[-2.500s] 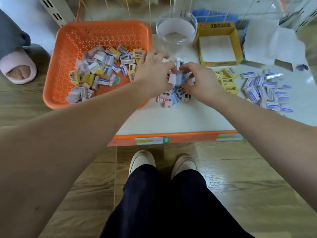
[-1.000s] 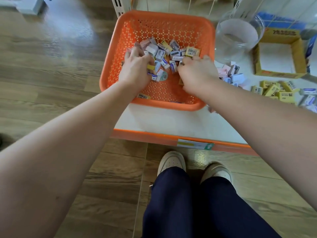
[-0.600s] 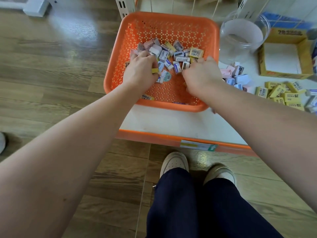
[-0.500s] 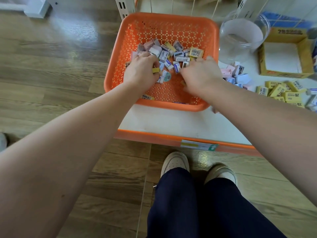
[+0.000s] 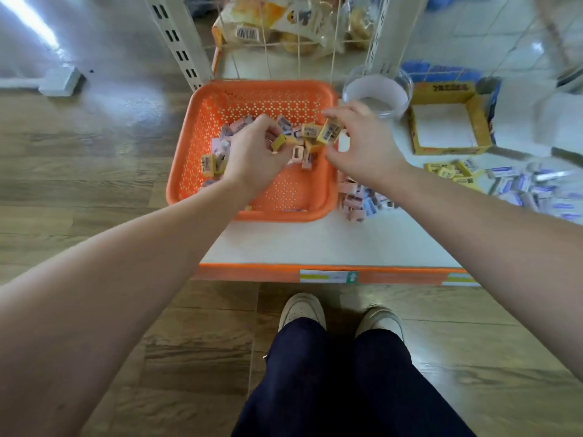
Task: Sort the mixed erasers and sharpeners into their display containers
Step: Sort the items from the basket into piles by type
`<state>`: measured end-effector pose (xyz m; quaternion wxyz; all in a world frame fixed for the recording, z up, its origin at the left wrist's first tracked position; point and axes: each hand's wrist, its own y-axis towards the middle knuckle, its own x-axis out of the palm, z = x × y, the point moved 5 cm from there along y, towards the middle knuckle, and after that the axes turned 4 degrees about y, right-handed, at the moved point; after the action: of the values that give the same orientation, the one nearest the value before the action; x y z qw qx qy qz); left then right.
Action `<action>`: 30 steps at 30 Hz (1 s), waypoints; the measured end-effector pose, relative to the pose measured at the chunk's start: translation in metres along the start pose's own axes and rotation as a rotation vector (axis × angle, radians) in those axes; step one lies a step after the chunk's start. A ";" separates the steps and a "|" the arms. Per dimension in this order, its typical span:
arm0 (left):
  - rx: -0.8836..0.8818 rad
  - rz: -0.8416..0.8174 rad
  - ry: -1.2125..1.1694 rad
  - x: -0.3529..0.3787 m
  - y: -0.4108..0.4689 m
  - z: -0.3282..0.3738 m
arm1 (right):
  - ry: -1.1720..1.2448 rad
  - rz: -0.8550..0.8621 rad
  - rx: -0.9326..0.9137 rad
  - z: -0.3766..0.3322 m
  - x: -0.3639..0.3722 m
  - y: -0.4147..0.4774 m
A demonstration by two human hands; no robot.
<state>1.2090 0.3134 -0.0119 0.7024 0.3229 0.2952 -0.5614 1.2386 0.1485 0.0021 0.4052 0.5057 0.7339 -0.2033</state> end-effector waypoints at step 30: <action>0.246 -0.406 0.054 0.201 -0.039 0.143 | -0.004 0.129 0.523 0.186 -0.043 -0.140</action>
<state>1.2179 0.0745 -0.0840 0.5225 0.3550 0.3022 -0.7139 1.1909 -0.0650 -0.0886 0.2743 0.6388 0.6218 -0.3607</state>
